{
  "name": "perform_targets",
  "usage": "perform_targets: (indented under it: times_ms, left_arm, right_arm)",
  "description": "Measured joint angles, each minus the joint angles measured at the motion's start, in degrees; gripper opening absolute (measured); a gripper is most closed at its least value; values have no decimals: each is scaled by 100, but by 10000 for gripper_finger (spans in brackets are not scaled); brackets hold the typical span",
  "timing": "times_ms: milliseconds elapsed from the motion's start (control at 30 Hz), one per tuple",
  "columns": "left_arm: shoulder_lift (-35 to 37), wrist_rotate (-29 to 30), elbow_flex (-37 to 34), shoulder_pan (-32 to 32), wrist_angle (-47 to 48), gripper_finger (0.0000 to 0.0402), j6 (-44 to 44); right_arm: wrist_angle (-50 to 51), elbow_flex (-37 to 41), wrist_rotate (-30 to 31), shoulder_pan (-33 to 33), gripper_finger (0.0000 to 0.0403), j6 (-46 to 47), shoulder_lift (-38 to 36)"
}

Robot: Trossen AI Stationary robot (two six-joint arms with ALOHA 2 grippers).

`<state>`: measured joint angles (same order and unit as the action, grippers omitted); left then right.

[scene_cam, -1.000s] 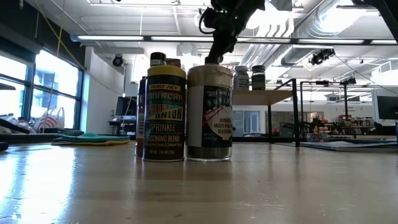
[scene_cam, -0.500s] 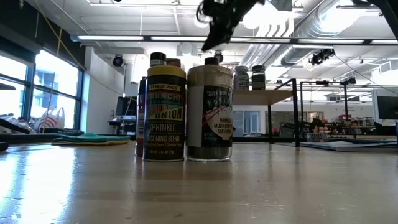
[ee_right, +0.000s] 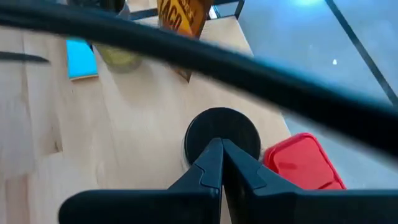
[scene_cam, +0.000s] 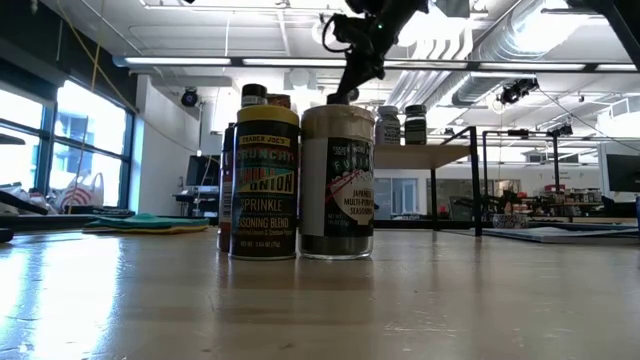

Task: Shelf spices
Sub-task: Put the left black seasoning bottle on the shelf, then put the golden seasoning bottle under the shelf

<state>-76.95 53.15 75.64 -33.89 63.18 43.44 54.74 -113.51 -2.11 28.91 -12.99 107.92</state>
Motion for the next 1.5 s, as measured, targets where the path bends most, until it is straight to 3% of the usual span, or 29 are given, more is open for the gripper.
perform_targets:
  times_ms: [633,867,1133,1400,1500]
  left_arm:
    - [-2,-7,-184,0,-11,259,142]
    - [-2,-2,-184,0,0,259,142]
    - [-2,-2,-184,-2,-2,259,151]
    - [-2,17,-183,-17,0,259,235]
    - [-2,284,-183,-152,3,259,311]
  right_arm:
    - [-938,13,42,181,0,-25,286]
    - [-1094,5,561,262,0,9,343]
    - [-1298,-2,516,194,0,-3,329]
    - [-1260,-9,518,-97,0,-254,-269]
    - [-948,-7,516,-349,0,-231,-686]
